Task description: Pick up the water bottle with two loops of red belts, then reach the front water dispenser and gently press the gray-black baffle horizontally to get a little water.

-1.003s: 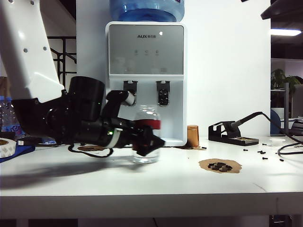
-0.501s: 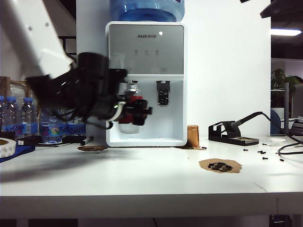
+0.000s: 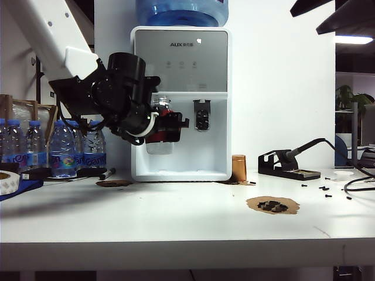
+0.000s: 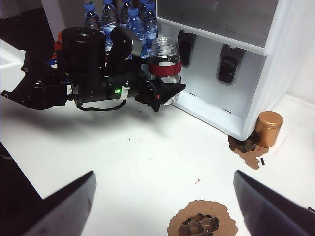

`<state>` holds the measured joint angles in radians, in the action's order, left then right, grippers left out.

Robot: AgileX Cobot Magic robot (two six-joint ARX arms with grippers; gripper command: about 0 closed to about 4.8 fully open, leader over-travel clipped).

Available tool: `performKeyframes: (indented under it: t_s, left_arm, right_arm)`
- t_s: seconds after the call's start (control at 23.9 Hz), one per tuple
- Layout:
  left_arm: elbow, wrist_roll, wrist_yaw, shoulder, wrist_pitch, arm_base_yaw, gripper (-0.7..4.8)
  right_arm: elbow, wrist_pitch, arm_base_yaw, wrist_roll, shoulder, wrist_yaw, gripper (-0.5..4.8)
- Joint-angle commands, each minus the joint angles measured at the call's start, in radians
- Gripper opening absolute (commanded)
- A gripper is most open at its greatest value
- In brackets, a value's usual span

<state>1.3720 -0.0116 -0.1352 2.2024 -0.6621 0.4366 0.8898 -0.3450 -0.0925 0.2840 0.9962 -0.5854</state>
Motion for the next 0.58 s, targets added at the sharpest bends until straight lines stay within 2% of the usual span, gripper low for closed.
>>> performKeyframes:
  t_s: [0.04, 0.58]
  left_arm:
    - [0.04, -0.004, -0.008, 0.028, -0.017, -0.02, -0.05]
    - [0.137, -0.015, -0.012, 0.079, -0.007, -0.034, -0.05]
  right_arm:
    - [0.002, 0.058, -0.002, -0.034, -0.002, -0.049, 4.79]
    - [0.001, 0.077, -0.002, -0.064, -0.002, -0.05, 4.79]
